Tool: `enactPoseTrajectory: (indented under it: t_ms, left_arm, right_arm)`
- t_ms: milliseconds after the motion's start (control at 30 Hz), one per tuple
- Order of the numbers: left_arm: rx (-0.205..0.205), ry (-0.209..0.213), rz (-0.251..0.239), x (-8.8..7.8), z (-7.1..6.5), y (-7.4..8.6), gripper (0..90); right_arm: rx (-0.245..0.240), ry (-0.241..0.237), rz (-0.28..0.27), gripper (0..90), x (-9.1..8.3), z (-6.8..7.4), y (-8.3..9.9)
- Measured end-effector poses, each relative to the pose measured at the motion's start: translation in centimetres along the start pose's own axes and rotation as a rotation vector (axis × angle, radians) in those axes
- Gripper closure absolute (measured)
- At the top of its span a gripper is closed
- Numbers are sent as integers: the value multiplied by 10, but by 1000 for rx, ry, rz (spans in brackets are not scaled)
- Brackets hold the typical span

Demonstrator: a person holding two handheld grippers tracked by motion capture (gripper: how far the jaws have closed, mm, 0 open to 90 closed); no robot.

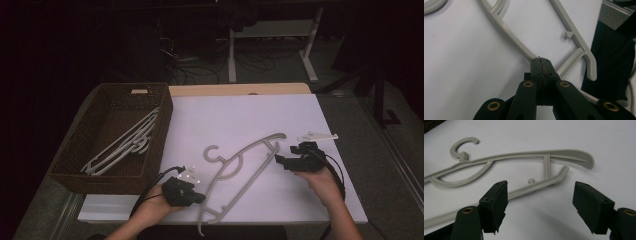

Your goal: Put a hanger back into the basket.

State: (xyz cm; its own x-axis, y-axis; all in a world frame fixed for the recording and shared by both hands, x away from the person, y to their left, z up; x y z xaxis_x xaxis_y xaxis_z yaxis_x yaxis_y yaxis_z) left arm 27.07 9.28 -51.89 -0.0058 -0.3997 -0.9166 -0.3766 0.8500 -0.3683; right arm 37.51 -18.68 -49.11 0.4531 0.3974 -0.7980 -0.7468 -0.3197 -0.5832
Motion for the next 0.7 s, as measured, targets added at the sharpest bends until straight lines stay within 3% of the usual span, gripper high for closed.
enactPoseTrajectory:
  t_ms: [467, 600, 700]
  left_arm:
    - [117, 34, -7, 27, -27, -52, 900]
    - [98, 33, -33, 22, -20, -53, 838]
    - [56, 16, -67, 10, -7, -48, 735]
  right_arm:
    - [14, 20, 17, 273, 8, -2, -2]
    - [8, 27, 21, 277, 10, 3, -7]
    - [27, 66, 50, 339, 14, 1, -6]
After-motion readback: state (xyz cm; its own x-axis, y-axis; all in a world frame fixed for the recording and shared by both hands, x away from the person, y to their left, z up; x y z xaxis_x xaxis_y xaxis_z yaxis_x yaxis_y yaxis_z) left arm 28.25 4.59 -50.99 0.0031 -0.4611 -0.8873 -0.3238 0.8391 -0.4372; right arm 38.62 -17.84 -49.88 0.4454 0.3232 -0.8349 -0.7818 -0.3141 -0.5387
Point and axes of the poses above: each handheld gripper's, and its own axes: x roughly forward along the jaws, y roughly out of its underside, z roughly to its left, the point moved 10 cm from there along x, roughly forward along the jaws, and after that the axes turned 13 degrees about z, right-handed, at the moved point
